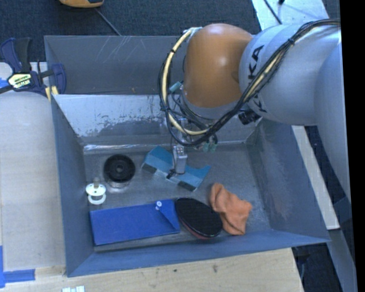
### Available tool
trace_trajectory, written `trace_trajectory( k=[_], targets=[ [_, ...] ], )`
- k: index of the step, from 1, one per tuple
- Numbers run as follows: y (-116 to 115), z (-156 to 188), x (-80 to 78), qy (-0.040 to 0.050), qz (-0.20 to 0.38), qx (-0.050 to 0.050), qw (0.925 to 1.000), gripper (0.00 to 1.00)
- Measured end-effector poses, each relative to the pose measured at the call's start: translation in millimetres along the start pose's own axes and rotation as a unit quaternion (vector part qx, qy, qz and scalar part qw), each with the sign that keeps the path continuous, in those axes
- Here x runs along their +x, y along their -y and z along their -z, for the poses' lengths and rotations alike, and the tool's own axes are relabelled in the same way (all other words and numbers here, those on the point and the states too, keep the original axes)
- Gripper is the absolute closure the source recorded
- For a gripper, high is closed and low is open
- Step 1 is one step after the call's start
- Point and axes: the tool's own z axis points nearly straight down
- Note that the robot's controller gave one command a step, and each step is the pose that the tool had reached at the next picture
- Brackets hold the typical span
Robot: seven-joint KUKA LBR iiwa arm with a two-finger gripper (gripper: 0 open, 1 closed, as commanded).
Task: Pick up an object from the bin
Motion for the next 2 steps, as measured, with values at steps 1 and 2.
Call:
trace_trajectory(
  k=[1,2],
  targets=[
    [0.4,5.2,-1.3,0.0039,-0.001,0.0,1.0,0.0],
    [4.9,-37.7,-3.6,0.0082,0.018,0.0,0.9998,0.0]
  ],
)
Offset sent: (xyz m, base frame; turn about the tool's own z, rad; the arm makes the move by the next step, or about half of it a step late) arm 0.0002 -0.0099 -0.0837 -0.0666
